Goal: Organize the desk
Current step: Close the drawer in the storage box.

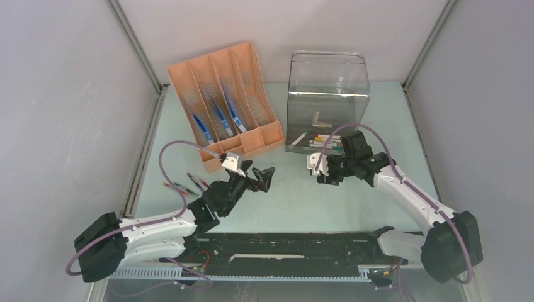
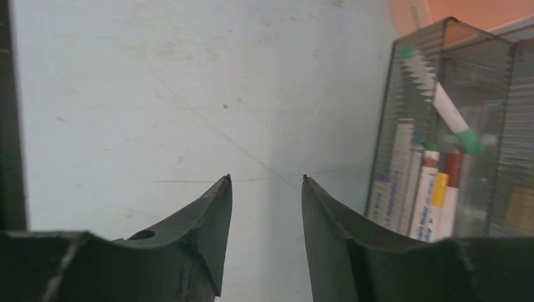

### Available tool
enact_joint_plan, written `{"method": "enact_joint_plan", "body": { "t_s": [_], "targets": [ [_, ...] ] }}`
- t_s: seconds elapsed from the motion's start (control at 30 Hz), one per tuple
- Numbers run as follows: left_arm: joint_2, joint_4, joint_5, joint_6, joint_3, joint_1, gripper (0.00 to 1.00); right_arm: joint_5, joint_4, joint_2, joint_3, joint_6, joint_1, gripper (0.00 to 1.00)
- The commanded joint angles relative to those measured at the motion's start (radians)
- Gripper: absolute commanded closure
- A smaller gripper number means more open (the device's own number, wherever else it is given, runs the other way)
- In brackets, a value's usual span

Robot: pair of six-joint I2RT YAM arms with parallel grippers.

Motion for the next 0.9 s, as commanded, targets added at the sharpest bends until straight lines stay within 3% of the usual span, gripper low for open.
{"method": "enact_joint_plan", "body": {
  "t_s": [0.0, 0.03, 0.17, 0.27, 0.5, 0.67, 0.87],
  "targets": [
    [0.012, 0.036, 0.022, -0.007, 0.050, 0.006, 0.00, 0.144, 0.136, 0.044, 0.002, -0.049, 0.009, 0.51],
    [0.014, 0.036, 0.024, -0.006, 0.053, 0.007, 0.00, 0.170, 0.151, 0.058, 0.002, -0.059, 0.013, 0.55],
    [0.019, 0.037, 0.027, -0.009, 0.055, 0.007, 0.00, 0.248, 0.155, 0.126, 0.037, -0.077, 0.017, 0.90],
    [0.023, 0.036, 0.028, -0.014, 0.055, 0.009, 0.00, 0.297, 0.176, 0.179, 0.055, -0.078, 0.020, 1.00],
    [0.041, 0.057, 0.040, -0.030, 0.054, 0.010, 0.00, 0.513, 0.412, 0.290, 0.055, 0.018, 0.038, 1.00],
    [0.078, 0.119, 0.083, -0.085, 0.047, 0.019, 0.00, 0.586, 0.621, 0.315, 0.056, 0.055, 0.039, 1.00],
    [0.147, 0.201, 0.136, -0.156, 0.042, 0.021, 0.00, 0.659, 0.675, 0.372, 0.107, 0.102, 0.048, 0.97]
  ]
}}
